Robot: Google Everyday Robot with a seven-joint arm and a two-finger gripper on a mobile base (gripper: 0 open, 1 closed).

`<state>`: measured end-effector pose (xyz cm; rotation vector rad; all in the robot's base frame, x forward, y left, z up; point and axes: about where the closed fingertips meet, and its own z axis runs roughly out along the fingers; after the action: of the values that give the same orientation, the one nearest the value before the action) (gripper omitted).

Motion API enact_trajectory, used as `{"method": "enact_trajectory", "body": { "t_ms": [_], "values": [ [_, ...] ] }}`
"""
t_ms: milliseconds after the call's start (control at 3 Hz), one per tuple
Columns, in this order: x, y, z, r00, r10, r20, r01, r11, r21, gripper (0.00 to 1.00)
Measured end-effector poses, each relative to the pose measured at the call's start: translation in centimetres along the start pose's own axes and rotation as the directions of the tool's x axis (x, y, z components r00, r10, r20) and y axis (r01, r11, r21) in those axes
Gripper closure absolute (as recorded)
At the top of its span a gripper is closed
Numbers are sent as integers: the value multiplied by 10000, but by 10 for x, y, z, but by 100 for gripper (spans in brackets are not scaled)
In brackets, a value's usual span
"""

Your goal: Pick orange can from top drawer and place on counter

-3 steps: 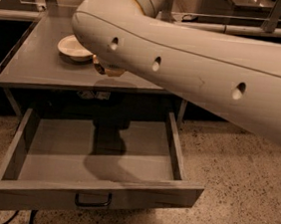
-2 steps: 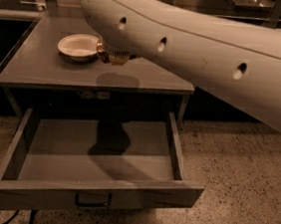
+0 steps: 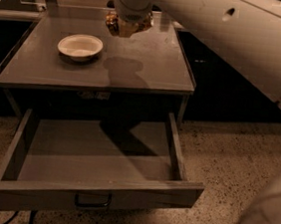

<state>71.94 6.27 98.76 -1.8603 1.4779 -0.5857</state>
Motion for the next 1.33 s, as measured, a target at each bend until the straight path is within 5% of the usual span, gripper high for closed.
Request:
{"method": "enact_trajectory", "body": {
  "t_ms": [333, 667, 1000, 1333],
  "values": [
    [5, -17, 22, 9995, -214, -252, 192, 9965, -816, 100],
    [11, -4, 25, 9936, -749, -843, 568, 9781, -2001, 100],
    [17, 24, 23, 9915, -936, -901, 653, 9584, -2779, 100],
    [22, 64, 34, 9962, -653, -570, 444, 9491, -3120, 100]
  ]
}}
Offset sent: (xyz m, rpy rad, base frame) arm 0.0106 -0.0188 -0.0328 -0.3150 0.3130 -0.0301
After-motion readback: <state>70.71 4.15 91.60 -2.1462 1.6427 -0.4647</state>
